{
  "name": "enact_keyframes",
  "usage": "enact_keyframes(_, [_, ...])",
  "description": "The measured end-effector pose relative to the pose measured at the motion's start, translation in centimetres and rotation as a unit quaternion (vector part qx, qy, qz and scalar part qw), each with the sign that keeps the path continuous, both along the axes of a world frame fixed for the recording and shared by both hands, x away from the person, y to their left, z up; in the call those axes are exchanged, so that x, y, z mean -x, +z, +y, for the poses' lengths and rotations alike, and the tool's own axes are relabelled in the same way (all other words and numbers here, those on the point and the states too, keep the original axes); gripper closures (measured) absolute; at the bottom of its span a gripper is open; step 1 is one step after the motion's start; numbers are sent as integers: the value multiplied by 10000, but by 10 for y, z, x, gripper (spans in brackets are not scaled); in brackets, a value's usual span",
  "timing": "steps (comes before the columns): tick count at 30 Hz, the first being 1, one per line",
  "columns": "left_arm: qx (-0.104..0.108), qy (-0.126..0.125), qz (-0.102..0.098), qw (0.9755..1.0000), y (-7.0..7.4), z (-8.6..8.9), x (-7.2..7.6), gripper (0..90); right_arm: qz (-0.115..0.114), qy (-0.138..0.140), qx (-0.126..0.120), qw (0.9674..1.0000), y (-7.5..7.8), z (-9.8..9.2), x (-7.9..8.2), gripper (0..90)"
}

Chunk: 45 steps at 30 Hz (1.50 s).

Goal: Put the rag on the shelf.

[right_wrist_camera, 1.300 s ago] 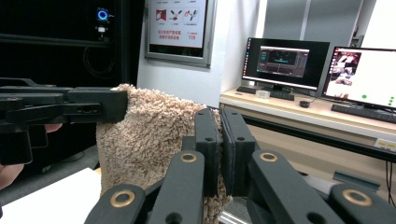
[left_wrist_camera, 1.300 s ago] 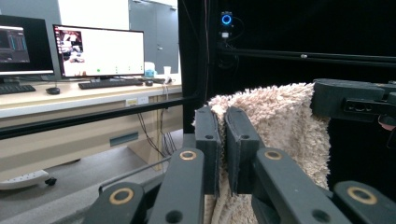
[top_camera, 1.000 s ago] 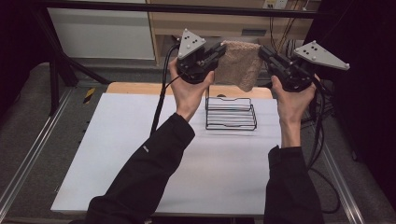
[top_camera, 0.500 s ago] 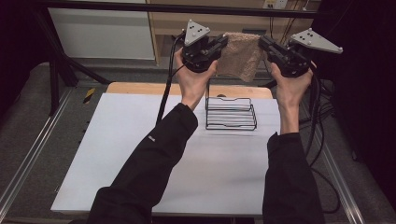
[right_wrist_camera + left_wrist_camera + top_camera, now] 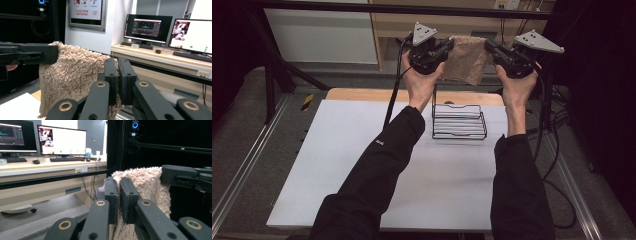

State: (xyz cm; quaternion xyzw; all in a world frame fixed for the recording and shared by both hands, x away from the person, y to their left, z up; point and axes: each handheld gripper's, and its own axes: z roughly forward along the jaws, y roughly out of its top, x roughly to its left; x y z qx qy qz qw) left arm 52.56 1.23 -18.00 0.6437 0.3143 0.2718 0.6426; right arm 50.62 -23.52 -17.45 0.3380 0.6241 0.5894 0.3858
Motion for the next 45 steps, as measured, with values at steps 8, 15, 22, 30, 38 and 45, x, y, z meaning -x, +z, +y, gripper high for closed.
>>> enact_keyframes(8, [-81,76,0,9999,-7,1,-9,845,50,-10,65,10000,-7,3,-13,864])
enact_keyframes(15, [-166,147,41,9997,-13,3,-14,845,47,-15,179,9998,-11,7,-20,864])
enact_keyframes(22, [-373,91,88,9992,-26,-3,-13,845,175,3,155,9997,-27,1,-23,864])
enact_keyframes(30, [-481,46,70,9988,-36,-6,-8,844,244,107,167,9995,-38,-7,-20,864])
enact_keyframes(38, [-586,-117,145,9981,-45,-11,-3,844,427,172,215,9987,-48,-16,-13,863])
enact_keyframes(45, [-625,-228,188,9976,-52,-15,2,844,534,190,309,9979,-54,-21,-7,862])
